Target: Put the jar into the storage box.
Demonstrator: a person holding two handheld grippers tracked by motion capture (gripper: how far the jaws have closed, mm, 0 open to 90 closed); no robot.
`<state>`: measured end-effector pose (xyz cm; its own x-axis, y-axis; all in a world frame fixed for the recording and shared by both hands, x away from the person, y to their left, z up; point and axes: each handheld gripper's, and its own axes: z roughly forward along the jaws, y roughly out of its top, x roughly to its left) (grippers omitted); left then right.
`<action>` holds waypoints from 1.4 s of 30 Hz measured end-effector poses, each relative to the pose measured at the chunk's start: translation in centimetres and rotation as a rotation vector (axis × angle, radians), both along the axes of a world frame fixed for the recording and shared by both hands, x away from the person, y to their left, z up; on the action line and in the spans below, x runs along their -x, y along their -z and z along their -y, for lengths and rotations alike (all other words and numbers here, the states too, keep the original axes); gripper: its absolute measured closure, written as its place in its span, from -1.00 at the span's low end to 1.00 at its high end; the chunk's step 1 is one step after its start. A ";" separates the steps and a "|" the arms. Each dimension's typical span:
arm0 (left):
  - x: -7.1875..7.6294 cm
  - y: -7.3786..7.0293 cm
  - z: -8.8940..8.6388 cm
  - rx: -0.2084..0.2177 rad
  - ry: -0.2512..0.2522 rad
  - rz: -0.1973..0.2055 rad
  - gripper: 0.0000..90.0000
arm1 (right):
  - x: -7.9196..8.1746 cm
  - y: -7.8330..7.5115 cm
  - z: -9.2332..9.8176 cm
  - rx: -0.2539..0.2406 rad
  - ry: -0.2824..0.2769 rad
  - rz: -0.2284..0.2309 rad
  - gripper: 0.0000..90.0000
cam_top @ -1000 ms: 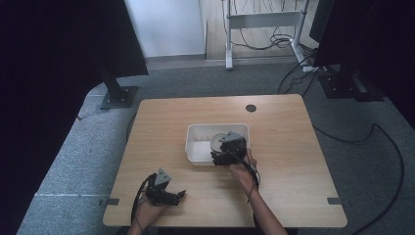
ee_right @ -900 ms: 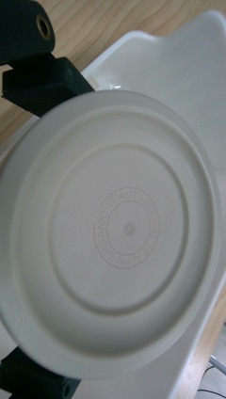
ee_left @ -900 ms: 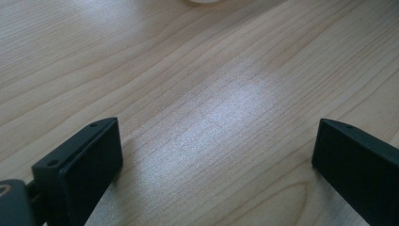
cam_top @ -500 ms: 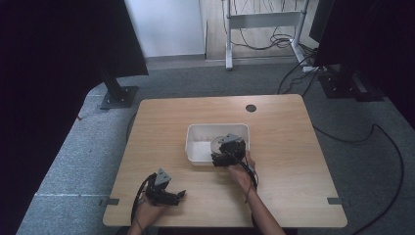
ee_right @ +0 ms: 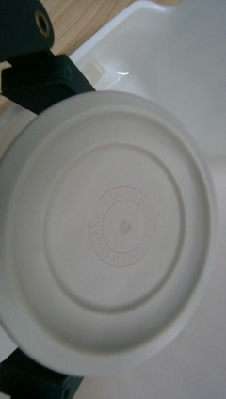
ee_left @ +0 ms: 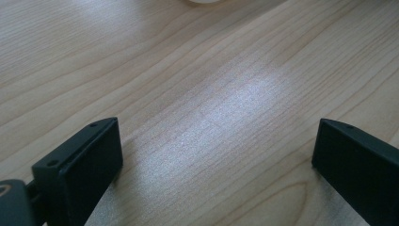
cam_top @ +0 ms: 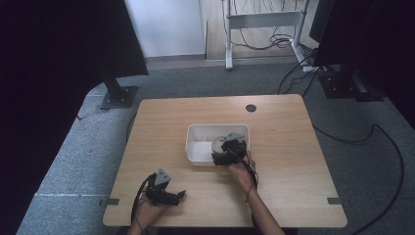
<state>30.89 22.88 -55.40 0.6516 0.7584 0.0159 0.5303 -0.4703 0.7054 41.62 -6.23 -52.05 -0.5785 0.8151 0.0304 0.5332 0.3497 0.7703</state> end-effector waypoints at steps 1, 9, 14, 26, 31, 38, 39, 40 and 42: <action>0.0 0.0 0.0 0.000 0.000 0.000 -0.96 | 0.0 -0.1 0.0 -0.002 -0.001 0.006 -0.89; 0.0 0.0 0.0 0.000 0.000 0.000 -0.96 | 0.7 -0.8 0.4 -0.004 -0.027 0.022 -0.94; 0.0 0.0 0.0 0.000 0.000 0.000 -0.96 | 1.3 -1.3 0.7 0.009 -0.033 0.038 -0.94; 0.0 0.0 0.0 0.000 0.000 0.000 -0.96 | 2.7 -2.0 1.2 0.024 -0.052 0.054 -0.92; 0.0 0.0 0.0 0.001 0.000 0.000 -0.96 | 3.1 -2.1 1.5 0.019 -0.063 0.057 -0.92; 0.0 0.0 0.0 -0.001 0.001 0.001 -0.96 | 3.7 -2.4 1.9 0.011 -0.078 0.066 -0.91; 0.0 0.0 0.0 -0.001 0.001 0.001 -0.96 | 3.8 -2.4 2.0 0.013 -0.081 0.069 -0.91; 0.0 0.0 0.0 -0.001 0.001 0.001 -0.96 | 3.8 -2.5 2.0 0.013 -0.084 0.072 -0.91; 0.0 0.0 0.0 -0.001 0.001 0.001 -0.96 | 4.0 -2.5 2.1 0.011 -0.089 0.070 -0.91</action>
